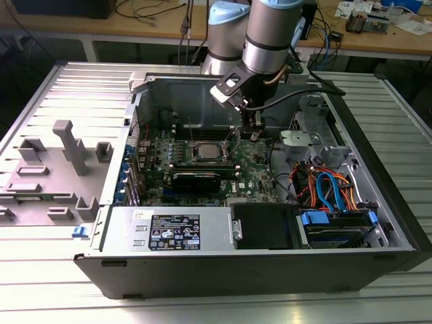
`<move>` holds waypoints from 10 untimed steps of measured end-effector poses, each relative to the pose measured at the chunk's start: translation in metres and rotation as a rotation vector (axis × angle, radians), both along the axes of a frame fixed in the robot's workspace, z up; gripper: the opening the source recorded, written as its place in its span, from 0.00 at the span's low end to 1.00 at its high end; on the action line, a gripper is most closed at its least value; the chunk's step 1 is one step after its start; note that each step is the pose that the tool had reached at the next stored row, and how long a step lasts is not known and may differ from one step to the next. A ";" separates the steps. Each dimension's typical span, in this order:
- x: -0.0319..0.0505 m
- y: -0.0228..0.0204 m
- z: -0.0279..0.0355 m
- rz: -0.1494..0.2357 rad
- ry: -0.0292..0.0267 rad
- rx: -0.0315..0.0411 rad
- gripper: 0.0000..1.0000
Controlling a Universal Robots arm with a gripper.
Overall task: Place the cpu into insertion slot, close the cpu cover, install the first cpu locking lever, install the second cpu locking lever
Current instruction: 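Close the cpu cover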
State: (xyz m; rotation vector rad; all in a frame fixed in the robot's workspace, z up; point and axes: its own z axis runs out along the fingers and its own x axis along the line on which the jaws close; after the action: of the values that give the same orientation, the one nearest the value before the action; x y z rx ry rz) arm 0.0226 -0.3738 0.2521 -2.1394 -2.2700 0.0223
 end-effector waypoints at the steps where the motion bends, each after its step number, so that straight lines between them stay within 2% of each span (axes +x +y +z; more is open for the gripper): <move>1: -0.0001 0.0000 0.0000 0.000 0.0000 0.0000 0.11; 10: -0.0098 0.0000 0.0000 0.000 0.0000 0.0000 0.11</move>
State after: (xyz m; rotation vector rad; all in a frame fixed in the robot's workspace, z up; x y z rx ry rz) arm 0.0128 -0.3738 0.2521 -2.1393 -2.2701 0.0223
